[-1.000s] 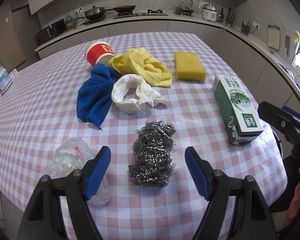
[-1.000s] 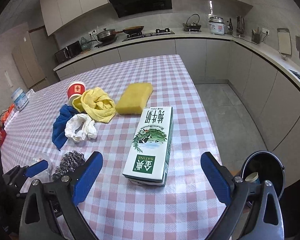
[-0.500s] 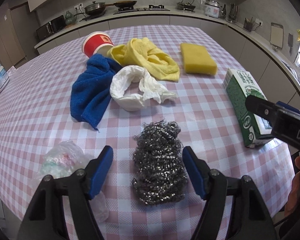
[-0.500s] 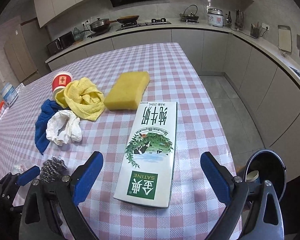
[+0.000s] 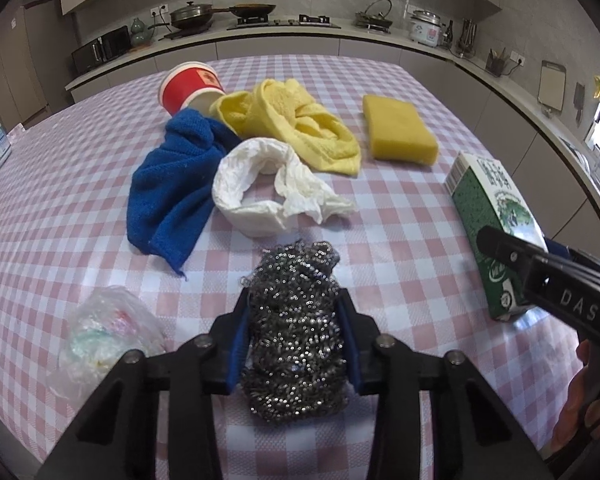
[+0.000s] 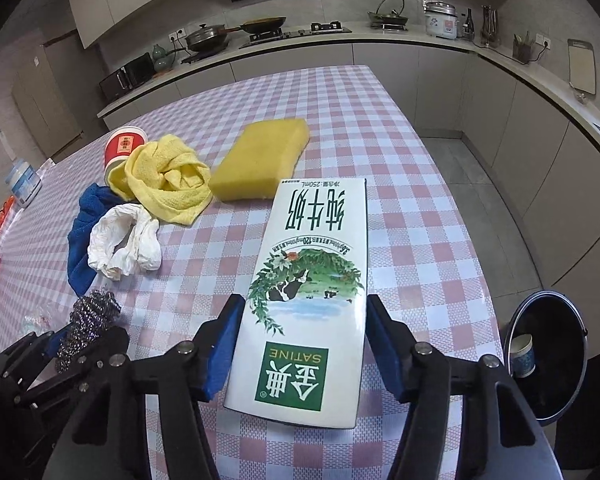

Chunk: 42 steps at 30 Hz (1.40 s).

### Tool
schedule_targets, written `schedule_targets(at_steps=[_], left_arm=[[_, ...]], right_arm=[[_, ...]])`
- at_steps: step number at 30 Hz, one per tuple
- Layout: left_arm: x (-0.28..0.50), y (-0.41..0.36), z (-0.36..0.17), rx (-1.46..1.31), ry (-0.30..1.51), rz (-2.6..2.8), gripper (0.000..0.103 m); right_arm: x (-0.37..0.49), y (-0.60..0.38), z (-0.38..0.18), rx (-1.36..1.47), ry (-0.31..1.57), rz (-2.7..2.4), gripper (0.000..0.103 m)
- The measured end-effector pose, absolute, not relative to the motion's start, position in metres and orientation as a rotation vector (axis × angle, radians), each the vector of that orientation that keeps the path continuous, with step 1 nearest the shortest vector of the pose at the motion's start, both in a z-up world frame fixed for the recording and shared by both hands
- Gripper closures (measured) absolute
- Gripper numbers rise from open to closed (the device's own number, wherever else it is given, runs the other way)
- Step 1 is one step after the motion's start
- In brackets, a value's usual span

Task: Collect trash
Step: 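Grasp the green milk carton with the right gripper while the left grasps the steel scrubber, then carry carton and scrubber over the black bucket and open both grippers to drop them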

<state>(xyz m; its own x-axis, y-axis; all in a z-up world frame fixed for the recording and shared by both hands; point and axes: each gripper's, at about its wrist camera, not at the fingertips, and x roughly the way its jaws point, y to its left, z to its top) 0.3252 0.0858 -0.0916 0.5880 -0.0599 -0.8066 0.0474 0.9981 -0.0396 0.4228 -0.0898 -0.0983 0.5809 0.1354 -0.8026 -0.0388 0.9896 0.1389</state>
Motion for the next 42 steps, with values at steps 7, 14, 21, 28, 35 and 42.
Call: schedule_targets(at_steps=[7, 14, 21, 28, 35, 42], left_arm=[[0.324, 0.084, -0.072, -0.052, 0.881, -0.099, 0.063], [0.321, 0.072, -0.054, -0.058, 0.842, -0.130, 0.063], [0.321, 0.045, -0.041, -0.052, 0.813, -0.176, 0.063], [0.319, 0.002, -0.040, -0.022, 0.815, -0.245, 0.063], [0.314, -0.055, -0.041, 0.026, 0.826, -0.324, 0.063], [0.305, -0.127, -0.049, 0.073, 0.853, -0.425, 0.063]], right_arm=[[0.415, -0.095, -0.089, 0.126, 0.918, 0.133, 0.047], [0.399, -0.111, -0.073, 0.157, 0.875, 0.135, 0.047], [0.378, -0.139, -0.058, 0.190, 0.843, 0.107, 0.047], [0.356, -0.183, -0.049, 0.239, 0.816, 0.049, 0.047], [0.335, -0.239, -0.050, 0.289, 0.801, -0.026, 0.047], [0.313, -0.305, -0.063, 0.342, 0.808, -0.117, 0.047]])
